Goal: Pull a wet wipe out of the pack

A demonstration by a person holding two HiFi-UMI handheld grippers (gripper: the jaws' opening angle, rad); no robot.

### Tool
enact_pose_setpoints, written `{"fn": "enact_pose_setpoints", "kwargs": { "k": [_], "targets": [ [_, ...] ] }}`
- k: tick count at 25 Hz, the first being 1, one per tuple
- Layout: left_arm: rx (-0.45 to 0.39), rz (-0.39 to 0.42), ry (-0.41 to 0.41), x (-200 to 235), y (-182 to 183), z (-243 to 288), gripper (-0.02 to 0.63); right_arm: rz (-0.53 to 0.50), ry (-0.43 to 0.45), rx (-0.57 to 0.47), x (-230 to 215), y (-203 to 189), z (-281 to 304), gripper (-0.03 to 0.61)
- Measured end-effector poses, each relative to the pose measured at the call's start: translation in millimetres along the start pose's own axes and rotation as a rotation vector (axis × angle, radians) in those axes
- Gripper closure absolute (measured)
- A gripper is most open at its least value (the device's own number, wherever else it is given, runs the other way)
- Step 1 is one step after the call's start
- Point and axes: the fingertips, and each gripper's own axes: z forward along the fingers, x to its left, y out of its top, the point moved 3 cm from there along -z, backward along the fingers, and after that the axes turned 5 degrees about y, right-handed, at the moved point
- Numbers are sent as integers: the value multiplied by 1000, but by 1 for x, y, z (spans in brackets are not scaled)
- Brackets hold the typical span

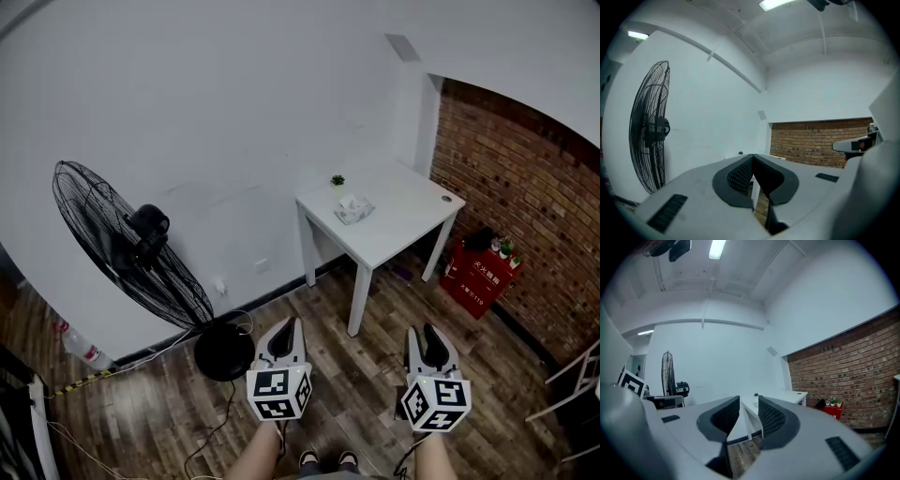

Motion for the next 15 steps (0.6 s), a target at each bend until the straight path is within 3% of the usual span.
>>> {"fn": "enact_pose_setpoints", "kwargs": {
  "k": [15],
  "targets": [
    [9, 5, 43, -32, -8, 21, 611, 9, 23, -2, -48, 4, 8, 431]
  ]
}}
